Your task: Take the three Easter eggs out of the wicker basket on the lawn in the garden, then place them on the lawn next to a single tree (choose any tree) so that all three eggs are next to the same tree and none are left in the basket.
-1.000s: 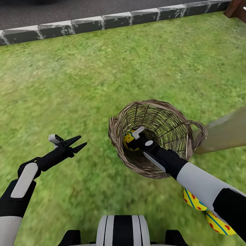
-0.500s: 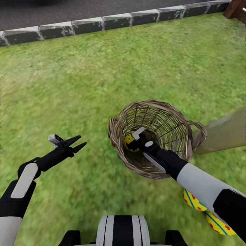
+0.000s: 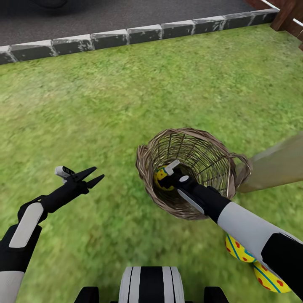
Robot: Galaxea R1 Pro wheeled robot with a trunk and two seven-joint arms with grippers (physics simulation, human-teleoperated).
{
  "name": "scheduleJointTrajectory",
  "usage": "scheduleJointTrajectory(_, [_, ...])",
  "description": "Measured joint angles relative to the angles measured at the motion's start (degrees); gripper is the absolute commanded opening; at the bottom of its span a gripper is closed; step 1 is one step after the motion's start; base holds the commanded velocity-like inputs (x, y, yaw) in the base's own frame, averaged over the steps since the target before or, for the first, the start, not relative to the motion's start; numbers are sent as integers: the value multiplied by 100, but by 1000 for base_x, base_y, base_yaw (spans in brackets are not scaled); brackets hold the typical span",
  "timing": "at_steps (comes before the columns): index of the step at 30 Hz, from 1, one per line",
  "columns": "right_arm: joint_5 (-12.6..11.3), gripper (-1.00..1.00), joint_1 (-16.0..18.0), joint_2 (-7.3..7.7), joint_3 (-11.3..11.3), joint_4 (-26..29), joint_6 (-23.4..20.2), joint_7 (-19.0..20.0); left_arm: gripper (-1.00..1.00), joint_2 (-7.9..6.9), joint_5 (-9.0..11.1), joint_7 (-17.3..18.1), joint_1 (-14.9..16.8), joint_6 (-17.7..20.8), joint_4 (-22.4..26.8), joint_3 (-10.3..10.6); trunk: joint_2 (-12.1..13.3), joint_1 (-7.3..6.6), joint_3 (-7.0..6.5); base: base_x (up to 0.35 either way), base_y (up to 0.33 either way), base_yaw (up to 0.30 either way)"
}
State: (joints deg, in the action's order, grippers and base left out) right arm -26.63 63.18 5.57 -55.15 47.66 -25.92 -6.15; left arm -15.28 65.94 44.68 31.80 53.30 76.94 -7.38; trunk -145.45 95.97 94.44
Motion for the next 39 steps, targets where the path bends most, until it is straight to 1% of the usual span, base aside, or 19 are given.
scheduleJointTrajectory(2, [1,-100,-1,5,1,2,-65,0,100,6,-2,1,0,-1,13,-48,0,0,0,0,0,0])
scheduleJointTrajectory(8, [10,-100,-3,7,9,10,-260,0,100,16,-7,-40,0,25,14,-31,8,-16,-132,0,0,0])
scheduleJointTrajectory(9, [9,-100,-3,8,9,12,-486,-1,100,16,-7,-42,-1,26,14,-31,9,-18,-154,0,0,0])
scheduleJointTrajectory(20, [20,-100,-4,-10,9,41,-517,-1,100,17,-7,-42,-1,26,14,-32,24,-47,-398,0,0,0])
scheduleJointTrajectory(25, [20,-100,-4,7,12,48,-546,0,100,17,-7,-42,-1,31,14,-36,31,-60,-509,0,0,0])
scheduleJointTrajectory(27, [16,-100,-2,13,15,51,-691,0,100,15,-7,-37,-1,33,14,-40,33,-65,-553,0,0,0])
scheduleJointTrajectory(28, [14,-100,-1,15,20,71,-797,2,100,16,-7,-36,-1,34,14,-40,35,-67,-576,0,0,0])
scheduleJointTrajectory(31, [-2,-100,-4,35,40,441,-1061,2,100,14,-5,-35,0,37,14,-40,38,-75,-642,0,0,0])
scheduleJointTrajectory(33, [-11,-100,-6,47,46,548,-1123,2,100,14,-3,-35,-1,43,14,-41,41,-80,-686,0,0,0])
scheduleJointTrajectory(38, [-14,-100,-6,61,55,585,-1141,1,100,8,0,-35,-1,52,14,-41,48,-93,-797,0,0,0])
scheduleJointTrajectory(39, [-46,-100,-39,93,50,564,-1174,10,100,-24,34,-8,-33,85,47,-66,49,-93,-797,0,0,0])
